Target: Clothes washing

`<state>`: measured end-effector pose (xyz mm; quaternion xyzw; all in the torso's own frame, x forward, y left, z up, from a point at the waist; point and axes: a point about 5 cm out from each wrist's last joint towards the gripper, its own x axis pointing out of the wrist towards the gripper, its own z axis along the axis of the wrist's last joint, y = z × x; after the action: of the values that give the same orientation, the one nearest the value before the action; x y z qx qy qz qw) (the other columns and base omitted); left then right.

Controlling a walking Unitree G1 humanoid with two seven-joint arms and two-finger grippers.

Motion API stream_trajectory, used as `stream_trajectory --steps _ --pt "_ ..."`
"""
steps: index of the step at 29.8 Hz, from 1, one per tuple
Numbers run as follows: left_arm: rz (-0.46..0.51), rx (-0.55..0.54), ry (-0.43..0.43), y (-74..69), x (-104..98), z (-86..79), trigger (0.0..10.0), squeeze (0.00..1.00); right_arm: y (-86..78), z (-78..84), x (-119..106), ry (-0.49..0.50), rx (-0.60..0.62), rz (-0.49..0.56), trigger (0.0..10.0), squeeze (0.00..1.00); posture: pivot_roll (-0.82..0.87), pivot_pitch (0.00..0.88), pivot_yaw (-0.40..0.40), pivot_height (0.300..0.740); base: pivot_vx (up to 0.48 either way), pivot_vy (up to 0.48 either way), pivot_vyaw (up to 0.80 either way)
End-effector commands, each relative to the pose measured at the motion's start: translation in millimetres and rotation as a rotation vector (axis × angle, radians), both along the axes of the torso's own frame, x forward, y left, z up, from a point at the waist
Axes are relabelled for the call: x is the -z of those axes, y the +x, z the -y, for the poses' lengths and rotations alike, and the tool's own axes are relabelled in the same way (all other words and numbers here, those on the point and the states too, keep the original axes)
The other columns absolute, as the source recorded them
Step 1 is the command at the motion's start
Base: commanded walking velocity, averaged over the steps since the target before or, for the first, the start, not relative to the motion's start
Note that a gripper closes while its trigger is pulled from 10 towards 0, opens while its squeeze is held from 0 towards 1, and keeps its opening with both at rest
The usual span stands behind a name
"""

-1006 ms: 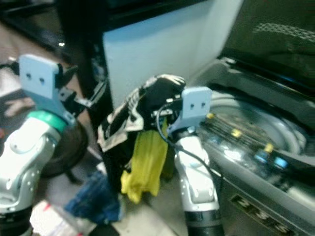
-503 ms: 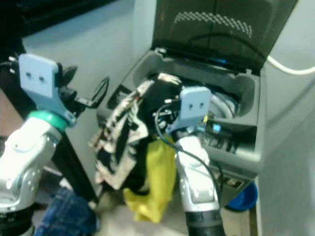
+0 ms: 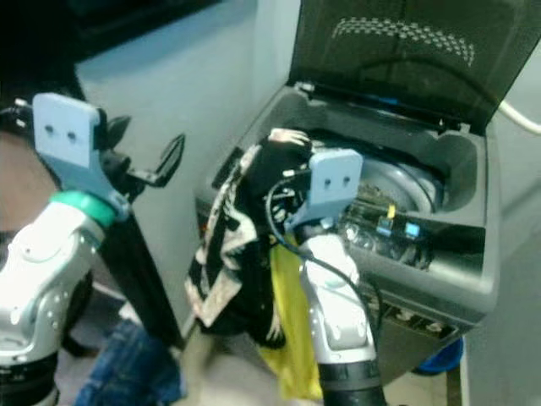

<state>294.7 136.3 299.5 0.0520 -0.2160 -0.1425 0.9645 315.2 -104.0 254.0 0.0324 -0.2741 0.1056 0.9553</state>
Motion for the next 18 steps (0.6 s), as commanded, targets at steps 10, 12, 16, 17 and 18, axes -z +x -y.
stream_trajectory --steps 10,12,16,17,18 --pt "0.005 0.004 -0.005 -0.5 0.2 1.3 10.0 0.0 -0.7 0.8 -4.0 0.005 0.005 0.018 10.0 0.0 0.04 0.078 0.048 0.74 0.0 0.0 -0.24" --pt "0.003 0.005 -0.005 -0.6 0.5 1.6 10.0 0.0 -0.5 1.4 -4.0 0.003 0.01 0.018 10.0 0.0 0.04 0.077 0.047 0.74 0.0 0.0 -0.8" --pt "0.0 0.005 -0.007 -0.7 0.8 1.9 10.0 0.0 -0.4 1.9 -4.0 -0.001 0.014 0.018 10.0 0.0 0.04 0.078 0.047 0.74 0.0 0.0 -0.72" --pt "0.0 0.005 -0.007 -0.6 0.9 1.9 10.0 0.0 -0.4 1.9 -4.0 -0.003 0.015 0.019 10.0 0.0 0.04 0.078 0.047 0.74 0.0 0.0 -0.8" --pt "0.0 0.003 -0.007 -0.6 0.9 1.9 10.0 0.0 -0.4 2.0 -4.0 -0.004 0.014 0.017 10.0 0.0 0.04 0.079 0.047 0.74 0.0 0.0 -0.8"
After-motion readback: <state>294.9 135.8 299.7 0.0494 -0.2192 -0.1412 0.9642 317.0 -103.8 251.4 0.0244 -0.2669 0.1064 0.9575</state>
